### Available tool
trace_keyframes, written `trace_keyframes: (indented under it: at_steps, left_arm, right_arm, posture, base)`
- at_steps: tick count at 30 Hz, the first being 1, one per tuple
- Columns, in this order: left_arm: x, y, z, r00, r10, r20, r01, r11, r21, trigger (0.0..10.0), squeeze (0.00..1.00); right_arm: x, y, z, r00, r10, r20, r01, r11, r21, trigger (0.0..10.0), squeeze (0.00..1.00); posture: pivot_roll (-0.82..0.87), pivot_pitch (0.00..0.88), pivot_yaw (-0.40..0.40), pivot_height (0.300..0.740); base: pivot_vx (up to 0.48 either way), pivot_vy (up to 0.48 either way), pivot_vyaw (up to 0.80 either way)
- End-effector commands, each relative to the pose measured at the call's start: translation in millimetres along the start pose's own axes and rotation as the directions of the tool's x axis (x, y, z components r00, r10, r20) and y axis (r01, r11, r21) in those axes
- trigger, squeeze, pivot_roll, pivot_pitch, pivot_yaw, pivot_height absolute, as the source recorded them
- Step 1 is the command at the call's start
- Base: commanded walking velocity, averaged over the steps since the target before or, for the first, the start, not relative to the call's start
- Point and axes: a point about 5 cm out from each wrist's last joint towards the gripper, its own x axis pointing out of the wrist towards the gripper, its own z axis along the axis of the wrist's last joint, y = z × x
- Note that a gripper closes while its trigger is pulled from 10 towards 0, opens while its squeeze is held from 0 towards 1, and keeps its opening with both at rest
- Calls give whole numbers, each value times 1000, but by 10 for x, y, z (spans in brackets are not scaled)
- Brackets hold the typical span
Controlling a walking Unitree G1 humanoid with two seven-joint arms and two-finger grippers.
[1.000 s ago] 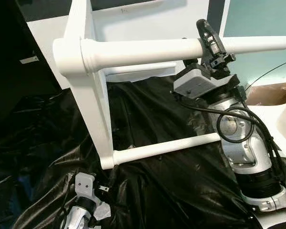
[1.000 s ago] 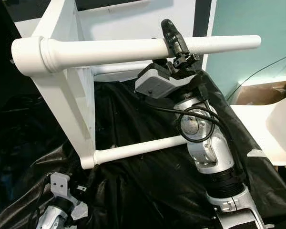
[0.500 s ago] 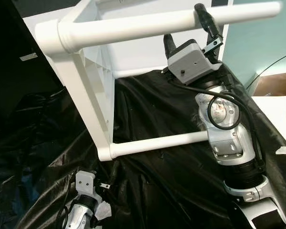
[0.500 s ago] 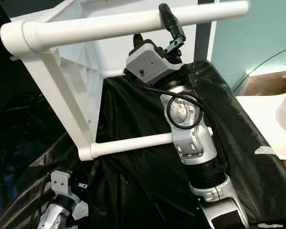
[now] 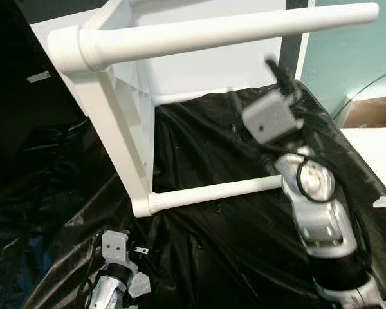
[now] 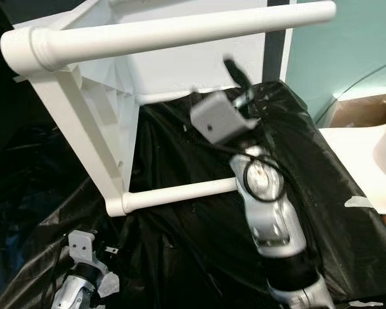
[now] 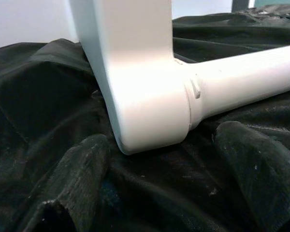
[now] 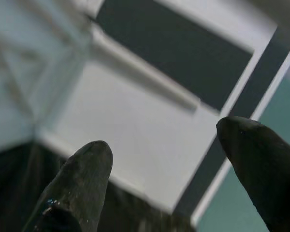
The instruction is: Building children table
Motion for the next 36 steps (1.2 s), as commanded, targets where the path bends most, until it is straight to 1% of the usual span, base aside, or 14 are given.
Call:
trace_keyframes:
  at_steps: [1,5,9,11,13,15,16,17,18,21,23,25,30,36]
  left_arm:
    - [-282,-94,-368,971,-46,-236,25,996,-90,10000,0]
    - [-271,-87,-361,971,-50,-233,29,996,-89,10000,0]
    - [-246,-95,-355,972,-57,-229,37,995,-90,10000,0]
    - [-230,-104,-351,972,-60,-227,39,995,-93,10000,0]
    - [-185,-130,-340,974,-61,-216,39,994,-106,10000,0]
    - [-174,-137,-337,975,-61,-214,38,993,-110,10000,0]
    - [-113,-156,-298,981,-56,-184,32,991,-131,10000,0]
    - [-113,-156,-298,981,-56,-184,32,991,-131,10000,0]
    - [-60,-168,-258,987,-49,-156,26,989,-147,10000,0]
    - [2,-178,-196,992,-46,-115,28,989,-149,10000,0]
    - [81,-178,-90,998,-34,-49,28,991,-130,10000,0]
    - [96,-174,-57,999,-28,-28,24,992,-122,10000,0]
    - [84,-150,-13,1000,-3,-2,2,993,-117,10000,0]
    - [-62,-91,61,999,34,32,-30,992,-119,10000,0]
  right_arm:
    - [-76,-14,5,999,-30,27,31,999,-25,10000,0]
    - [-125,-8,-34,998,-55,17,55,998,-40,10000,0]
    - [-133,10,-64,997,-73,-8,73,997,-4,10000,0]
    - [-150,32,-100,997,-72,-29,73,997,29,10000,0]
    - [-216,117,-230,994,-56,-95,66,993,102,10000,0]
    - [-240,136,-260,993,-50,-111,63,991,118,10000,0]
    - [-300,194,-390,982,-44,-181,79,979,189,10000,0]
    - [-300,194,-390,982,-44,-181,79,979,189,10000,0]
    - [-361,242,-493,972,-43,-233,101,965,243,10000,0]
    - [-419,296,-578,963,-45,-265,124,949,290,10000,0]
    - [-462,373,-638,959,-41,-281,143,924,354,10000,0]
    - [-461,398,-642,959,-38,-280,143,919,367,10000,0]
    - [-462,442,-658,959,-25,-282,136,915,380,10000,0]
    - [-486,485,-690,962,-5,-274,115,916,385,10000,0]
  posture:
    - [-76,0,137,740]
    - [-83,0,141,740]
    - [-84,0,141,740]
    - [-81,0,138,740]
    - [-81,0,138,740]
    - [-81,0,138,740]
    - [-69,0,127,740]
    - [-69,0,127,740]
    - [-69,0,127,740]
    - [-56,0,121,740]
    - [-43,0,118,740]
    - [-43,0,118,740]
    - [-32,0,116,740]
    - [-18,0,110,740]
  base:
    - [0,0,0]
    - [0,0,0]
    - [0,0,0]
    - [0,0,0]
    - [0,0,0]
    - [0,0,0]
    - [0,0,0]
    - [0,0,0]
    - [0,0,0]
    - [0,0,0]
    - [0,0,0]
    - [0,0,0]
    - [0,0,0]
    - [0,0,0]
